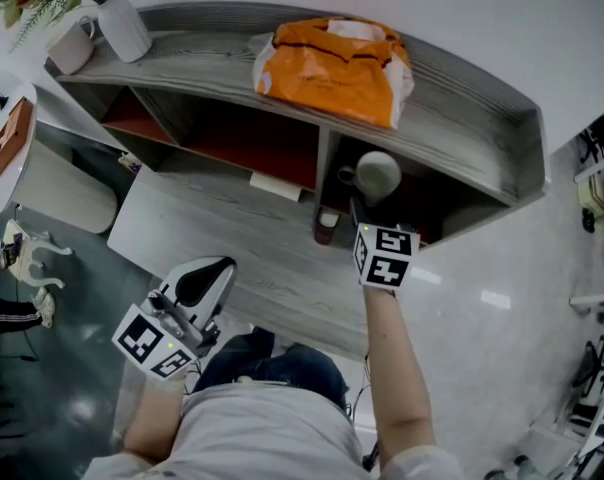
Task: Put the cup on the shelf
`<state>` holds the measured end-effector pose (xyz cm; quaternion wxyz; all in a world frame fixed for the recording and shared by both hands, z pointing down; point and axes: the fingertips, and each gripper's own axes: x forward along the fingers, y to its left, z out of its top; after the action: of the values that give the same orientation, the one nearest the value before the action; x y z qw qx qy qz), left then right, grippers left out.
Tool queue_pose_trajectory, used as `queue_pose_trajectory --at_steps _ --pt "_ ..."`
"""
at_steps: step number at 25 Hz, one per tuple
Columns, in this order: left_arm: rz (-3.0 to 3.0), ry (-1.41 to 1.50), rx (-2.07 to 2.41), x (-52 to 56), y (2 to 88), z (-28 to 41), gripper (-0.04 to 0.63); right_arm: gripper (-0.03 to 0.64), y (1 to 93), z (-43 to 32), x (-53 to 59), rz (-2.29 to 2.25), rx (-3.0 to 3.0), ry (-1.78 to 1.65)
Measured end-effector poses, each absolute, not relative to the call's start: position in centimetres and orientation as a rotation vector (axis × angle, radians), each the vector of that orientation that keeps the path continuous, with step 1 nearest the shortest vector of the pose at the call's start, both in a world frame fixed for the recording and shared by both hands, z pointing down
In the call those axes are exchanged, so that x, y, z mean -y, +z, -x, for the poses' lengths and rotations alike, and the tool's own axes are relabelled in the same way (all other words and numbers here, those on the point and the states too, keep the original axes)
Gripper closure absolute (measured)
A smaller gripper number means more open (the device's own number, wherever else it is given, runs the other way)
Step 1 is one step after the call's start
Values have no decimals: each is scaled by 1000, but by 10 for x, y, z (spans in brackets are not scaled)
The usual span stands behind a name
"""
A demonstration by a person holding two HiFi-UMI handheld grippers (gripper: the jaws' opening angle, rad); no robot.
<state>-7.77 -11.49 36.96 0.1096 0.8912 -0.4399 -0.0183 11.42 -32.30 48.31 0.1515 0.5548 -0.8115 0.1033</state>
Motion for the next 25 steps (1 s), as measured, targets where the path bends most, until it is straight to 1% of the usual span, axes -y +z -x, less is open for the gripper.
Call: queue_pose_trajectory --at_steps 14,25 --pt "-2596 -46 1295 119 377 84 578 265 483 -111 347 -1597 2317 304" --pt "-2624 -38 1220 126 378 76 578 265 469 -111 326 -1606 2411 386"
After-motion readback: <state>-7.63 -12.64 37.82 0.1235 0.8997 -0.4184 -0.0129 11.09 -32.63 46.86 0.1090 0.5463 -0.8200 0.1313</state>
